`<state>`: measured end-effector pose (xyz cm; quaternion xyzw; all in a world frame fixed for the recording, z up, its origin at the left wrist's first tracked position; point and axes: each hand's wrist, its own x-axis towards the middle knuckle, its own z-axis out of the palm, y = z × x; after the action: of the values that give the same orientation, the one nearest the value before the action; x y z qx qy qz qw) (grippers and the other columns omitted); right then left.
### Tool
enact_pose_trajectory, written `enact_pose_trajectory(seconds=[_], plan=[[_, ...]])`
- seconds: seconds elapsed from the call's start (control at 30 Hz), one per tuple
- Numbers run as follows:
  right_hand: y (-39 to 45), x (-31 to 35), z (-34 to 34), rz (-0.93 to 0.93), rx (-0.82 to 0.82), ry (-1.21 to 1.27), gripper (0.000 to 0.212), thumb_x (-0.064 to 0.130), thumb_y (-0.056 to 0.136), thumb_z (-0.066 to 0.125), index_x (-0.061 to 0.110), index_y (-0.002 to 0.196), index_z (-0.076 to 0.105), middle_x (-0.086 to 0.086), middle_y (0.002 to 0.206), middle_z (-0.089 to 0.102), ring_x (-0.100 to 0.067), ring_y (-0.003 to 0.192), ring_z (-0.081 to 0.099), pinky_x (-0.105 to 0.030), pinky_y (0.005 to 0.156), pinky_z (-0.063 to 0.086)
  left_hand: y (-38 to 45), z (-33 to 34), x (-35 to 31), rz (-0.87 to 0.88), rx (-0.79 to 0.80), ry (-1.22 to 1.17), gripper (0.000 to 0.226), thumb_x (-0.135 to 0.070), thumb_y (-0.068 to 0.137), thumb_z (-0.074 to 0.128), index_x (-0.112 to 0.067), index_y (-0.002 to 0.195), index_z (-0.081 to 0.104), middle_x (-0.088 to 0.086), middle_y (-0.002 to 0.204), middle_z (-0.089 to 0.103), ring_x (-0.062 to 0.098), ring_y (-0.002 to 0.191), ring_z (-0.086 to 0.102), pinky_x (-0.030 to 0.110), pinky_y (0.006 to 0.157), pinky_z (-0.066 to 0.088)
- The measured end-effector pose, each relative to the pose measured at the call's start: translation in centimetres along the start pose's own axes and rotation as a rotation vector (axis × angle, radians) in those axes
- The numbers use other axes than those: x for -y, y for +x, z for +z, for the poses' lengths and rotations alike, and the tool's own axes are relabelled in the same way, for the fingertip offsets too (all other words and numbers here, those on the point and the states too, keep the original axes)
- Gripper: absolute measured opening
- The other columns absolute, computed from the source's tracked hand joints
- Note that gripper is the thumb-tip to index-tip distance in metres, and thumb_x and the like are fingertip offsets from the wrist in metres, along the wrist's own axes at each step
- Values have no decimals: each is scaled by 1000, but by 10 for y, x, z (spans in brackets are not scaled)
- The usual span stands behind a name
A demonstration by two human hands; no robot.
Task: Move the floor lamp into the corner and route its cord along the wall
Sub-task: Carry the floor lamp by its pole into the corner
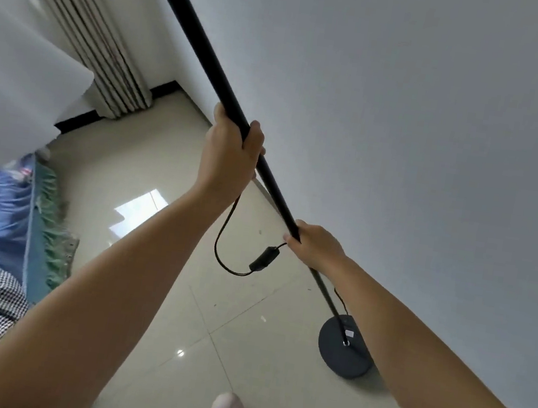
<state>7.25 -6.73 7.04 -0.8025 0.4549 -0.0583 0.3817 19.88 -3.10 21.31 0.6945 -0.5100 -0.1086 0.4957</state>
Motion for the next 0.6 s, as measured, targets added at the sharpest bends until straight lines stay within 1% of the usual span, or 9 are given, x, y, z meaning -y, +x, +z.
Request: enact_pose_trajectory(seconds=[0.1,0.17,0.23,0.3,0.37,0.47,0.5,0.57,0.6], plan=[[29,35,25,-6,29,-90,22,31,92,37,11,88,44,0,68,45,-23,68,47,-31,56,34,23,-40,43,-74,24,-53,7,-5,97,39,-5,102,35,6,67,56,4,41,48,5,25,34],[49,59,42,-1,46,-172,25,31,93,36,8,96,46,-4,77,49,-24,71,47,-32,62,35,38,-64,73,-121,48,-79,22,-5,97,39,4,116,34,1,64,54,5,42,49,6,26,35],[70,81,58,16,74,-240,27,31,93,36,6,100,46,-9,84,54,-25,73,48,-32,64,35,53,-87,103,-148,79,-97,27,-7,98,40,6,121,31,-1,62,53,7,43,49,7,28,37],[94,102,70,26,106,-294,28,30,93,38,5,103,46,-14,93,59,-28,78,52,-32,66,36,72,-108,130,-165,98,-120,27,-7,98,40,5,121,32,-2,61,53,7,44,50,9,30,39],[121,126,78,6,131,-342,27,29,92,39,5,101,47,-15,94,61,-33,85,57,-32,66,37,96,-129,152,-176,87,-153,25,-6,97,40,4,119,34,-2,60,53,3,41,51,8,28,38],[164,169,88,-64,146,-396,20,29,92,39,22,74,43,-2,73,54,-32,77,54,-32,65,38,142,-164,183,-172,59,-222,20,-1,95,38,-2,114,35,1,58,52,-5,28,50,7,25,35],[179,185,91,-86,147,-409,19,29,92,39,22,75,43,-2,72,54,-32,77,54,-32,65,39,158,-176,194,-173,54,-241,16,0,94,38,-6,109,35,2,58,52,-6,25,47,7,24,35],[214,215,98,-139,151,-418,19,27,92,39,11,90,48,-7,79,59,-32,79,56,-32,66,41,192,-202,214,-172,39,-249,14,1,94,37,-11,98,31,3,57,53,-5,21,45,7,24,33],[232,229,101,-169,166,-415,18,27,91,39,10,90,46,-4,74,57,-31,76,55,-31,65,39,208,-214,225,-173,33,-245,15,1,94,37,-12,95,29,3,56,53,-4,21,44,6,23,32]])
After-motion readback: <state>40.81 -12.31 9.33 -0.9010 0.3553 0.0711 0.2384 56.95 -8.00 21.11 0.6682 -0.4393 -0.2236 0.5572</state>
